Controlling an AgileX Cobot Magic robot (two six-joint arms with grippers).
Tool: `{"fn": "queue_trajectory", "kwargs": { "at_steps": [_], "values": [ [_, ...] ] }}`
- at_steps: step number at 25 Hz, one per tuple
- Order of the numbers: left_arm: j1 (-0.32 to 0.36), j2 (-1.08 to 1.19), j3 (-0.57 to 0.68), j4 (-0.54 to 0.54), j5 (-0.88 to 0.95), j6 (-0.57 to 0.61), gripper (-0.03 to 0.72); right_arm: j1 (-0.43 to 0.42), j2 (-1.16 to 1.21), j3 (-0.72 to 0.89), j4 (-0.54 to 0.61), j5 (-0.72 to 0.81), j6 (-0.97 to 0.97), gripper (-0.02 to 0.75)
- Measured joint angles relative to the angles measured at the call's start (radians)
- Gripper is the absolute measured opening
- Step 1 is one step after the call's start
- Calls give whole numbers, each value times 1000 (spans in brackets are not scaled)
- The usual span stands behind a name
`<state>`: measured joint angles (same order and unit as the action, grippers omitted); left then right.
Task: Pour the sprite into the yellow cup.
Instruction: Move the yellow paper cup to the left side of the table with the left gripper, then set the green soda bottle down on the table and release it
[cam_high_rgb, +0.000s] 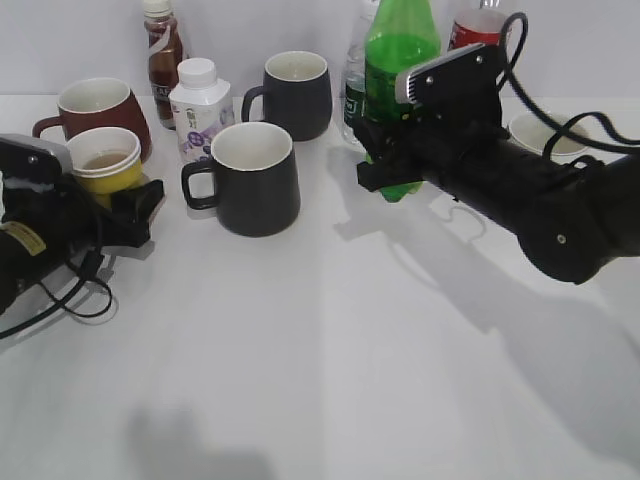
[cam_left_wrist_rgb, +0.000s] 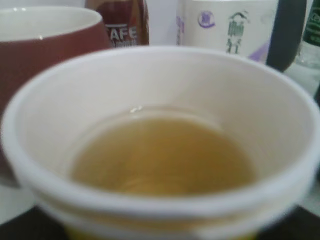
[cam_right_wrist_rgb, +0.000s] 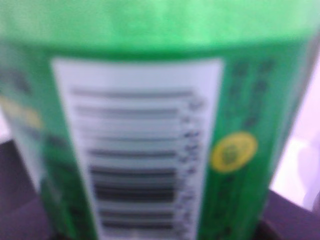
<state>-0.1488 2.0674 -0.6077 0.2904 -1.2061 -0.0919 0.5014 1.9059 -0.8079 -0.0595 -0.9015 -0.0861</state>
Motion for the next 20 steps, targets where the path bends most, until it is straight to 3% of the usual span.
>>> {"fn": "queue_trajectory", "kwargs": {
  "at_steps": [12, 17, 20],
  "values": [
    [0, -55, 104, -3, -1, 1, 641, 0, 97, -1, -19, -76, 47, 407],
    [0, -106, 162, -12, -2, 1, 641, 0, 98, -1, -18, -77, 53, 536],
    [0, -141, 205, -17, -2, 1, 641, 0, 98, 0, -8, -84, 54, 568]
  ]
}}
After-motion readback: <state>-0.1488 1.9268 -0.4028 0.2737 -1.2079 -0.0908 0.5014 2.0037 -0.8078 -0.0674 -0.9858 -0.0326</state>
